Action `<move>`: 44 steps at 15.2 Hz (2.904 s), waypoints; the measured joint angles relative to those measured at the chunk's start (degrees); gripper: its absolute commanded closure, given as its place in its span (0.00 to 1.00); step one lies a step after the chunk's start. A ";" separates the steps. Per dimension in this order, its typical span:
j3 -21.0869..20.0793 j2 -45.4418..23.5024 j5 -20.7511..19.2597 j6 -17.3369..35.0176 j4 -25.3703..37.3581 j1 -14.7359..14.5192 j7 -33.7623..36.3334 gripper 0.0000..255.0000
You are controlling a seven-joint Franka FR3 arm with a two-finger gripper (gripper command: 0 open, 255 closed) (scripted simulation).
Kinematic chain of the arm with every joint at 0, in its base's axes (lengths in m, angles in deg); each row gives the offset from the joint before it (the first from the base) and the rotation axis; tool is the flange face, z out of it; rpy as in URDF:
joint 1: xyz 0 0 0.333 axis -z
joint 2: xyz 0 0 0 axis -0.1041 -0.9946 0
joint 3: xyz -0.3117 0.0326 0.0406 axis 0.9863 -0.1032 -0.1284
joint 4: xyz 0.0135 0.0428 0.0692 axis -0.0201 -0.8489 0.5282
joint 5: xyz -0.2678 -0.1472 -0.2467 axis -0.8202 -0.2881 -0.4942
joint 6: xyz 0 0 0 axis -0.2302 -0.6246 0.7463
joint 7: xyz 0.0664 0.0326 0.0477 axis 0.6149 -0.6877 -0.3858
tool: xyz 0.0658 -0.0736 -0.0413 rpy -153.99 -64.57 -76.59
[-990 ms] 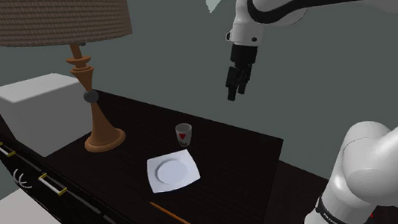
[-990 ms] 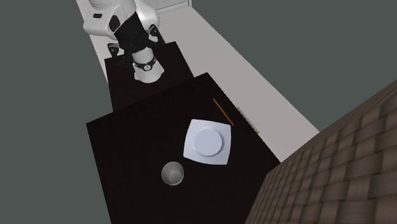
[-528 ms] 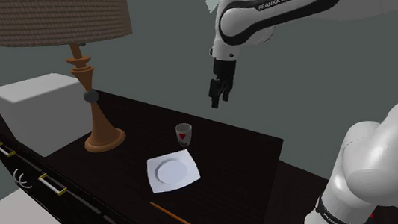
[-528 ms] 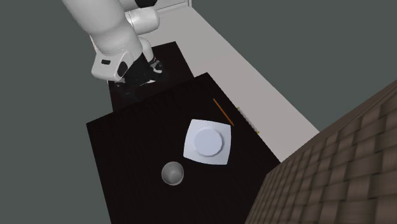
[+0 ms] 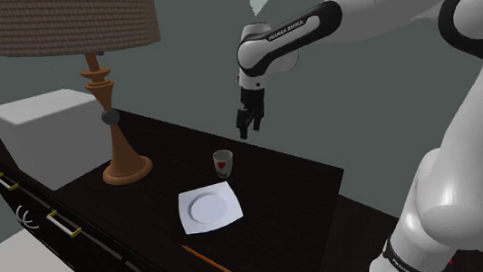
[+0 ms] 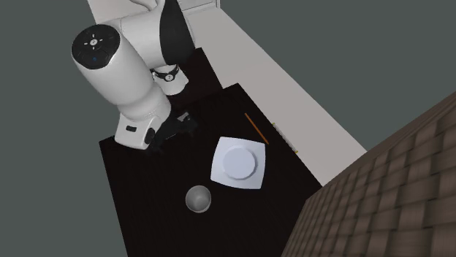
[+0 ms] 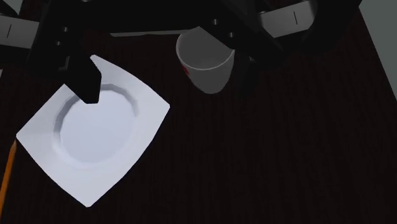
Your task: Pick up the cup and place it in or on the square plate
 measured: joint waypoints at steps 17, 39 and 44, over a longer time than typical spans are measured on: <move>-0.22 -34.54 3.50 3.89 27.90 2.53 -5.14 0.00; -0.52 -36.54 3.98 7.30 26.59 2.47 -5.48 1.00; -0.32 -34.98 3.63 5.06 27.20 2.41 -5.16 1.00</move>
